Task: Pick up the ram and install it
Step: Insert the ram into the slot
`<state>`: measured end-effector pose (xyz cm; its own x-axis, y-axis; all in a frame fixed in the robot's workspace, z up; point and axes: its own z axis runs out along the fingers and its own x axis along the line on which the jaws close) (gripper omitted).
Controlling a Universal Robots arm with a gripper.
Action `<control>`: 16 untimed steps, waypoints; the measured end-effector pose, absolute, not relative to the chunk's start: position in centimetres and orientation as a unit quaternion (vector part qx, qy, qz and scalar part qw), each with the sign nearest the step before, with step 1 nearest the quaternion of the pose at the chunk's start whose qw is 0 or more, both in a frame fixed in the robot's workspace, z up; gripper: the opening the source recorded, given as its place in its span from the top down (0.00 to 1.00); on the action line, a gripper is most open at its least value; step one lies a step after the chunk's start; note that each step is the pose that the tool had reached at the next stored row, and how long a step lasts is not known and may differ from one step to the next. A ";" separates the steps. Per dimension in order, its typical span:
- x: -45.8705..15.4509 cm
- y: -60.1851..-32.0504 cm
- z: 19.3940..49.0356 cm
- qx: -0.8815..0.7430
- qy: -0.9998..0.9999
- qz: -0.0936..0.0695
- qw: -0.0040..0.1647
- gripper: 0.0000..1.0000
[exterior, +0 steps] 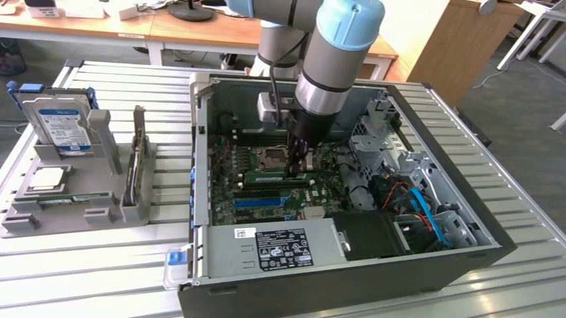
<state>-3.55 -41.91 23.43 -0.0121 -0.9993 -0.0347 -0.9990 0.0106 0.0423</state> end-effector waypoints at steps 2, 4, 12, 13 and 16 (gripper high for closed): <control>-3.6 -41.9 23.4 0.703 -0.711 -0.027 0.003 0.88; -3.6 -41.9 23.4 0.703 -0.711 -0.027 0.002 0.88; -3.6 -41.9 23.3 0.703 -0.711 -0.027 0.003 0.88; -3.6 -41.9 23.3 0.703 -0.711 -0.027 0.003 0.88; -3.6 -41.9 23.3 0.703 -0.711 -0.027 0.003 0.88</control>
<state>-3.55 -41.92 23.26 -0.0124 -0.9993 -0.0347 -0.9990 0.0110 0.0423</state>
